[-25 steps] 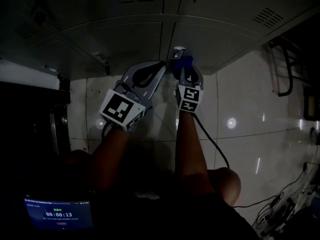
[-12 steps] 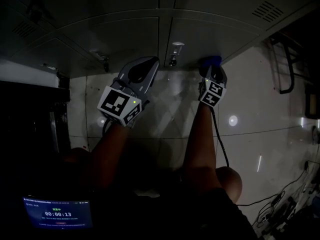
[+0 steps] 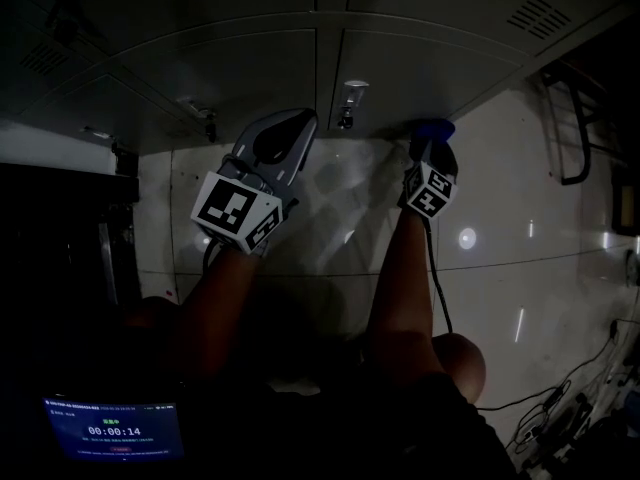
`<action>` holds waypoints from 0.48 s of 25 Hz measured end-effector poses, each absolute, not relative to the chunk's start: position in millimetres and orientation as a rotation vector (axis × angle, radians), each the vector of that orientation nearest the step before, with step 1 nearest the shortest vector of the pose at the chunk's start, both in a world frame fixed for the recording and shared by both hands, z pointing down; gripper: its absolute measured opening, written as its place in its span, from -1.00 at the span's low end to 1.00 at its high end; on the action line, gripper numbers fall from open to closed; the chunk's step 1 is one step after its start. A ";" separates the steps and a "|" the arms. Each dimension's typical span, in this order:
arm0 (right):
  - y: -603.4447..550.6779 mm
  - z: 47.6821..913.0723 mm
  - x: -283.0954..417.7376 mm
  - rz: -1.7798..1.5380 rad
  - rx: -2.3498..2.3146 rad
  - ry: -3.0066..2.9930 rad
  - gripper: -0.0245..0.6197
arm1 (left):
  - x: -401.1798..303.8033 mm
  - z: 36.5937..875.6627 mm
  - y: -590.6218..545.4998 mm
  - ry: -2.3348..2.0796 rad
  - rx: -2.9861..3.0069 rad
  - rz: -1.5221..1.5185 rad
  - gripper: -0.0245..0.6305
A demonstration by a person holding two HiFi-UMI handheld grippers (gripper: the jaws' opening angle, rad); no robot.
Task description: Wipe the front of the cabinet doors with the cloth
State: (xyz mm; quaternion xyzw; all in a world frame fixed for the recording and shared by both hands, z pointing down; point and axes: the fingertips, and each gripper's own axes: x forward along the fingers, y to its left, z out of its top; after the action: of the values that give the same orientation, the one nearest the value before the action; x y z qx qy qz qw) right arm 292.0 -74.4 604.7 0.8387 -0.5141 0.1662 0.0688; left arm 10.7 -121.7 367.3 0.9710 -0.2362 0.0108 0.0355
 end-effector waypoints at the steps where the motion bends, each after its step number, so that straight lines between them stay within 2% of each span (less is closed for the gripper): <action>1: -79.1 605.4 275.7 0.502 2.508 -1.609 -0.69 | 12.1 366.6 -121.0 -0.726 2.986 0.032 -0.91; 12: -121.4 637.9 73.9 0.498 1.978 -2.118 -0.69 | 18.3 365.7 -117.7 -0.727 2.987 0.023 -0.91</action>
State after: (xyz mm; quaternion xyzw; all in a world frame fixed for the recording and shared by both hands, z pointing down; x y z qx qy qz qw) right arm 73.9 -121.4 637.9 0.6692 -0.7167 0.1685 0.1006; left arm 18.3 -117.7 365.7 0.9711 -0.2362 0.0074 0.0337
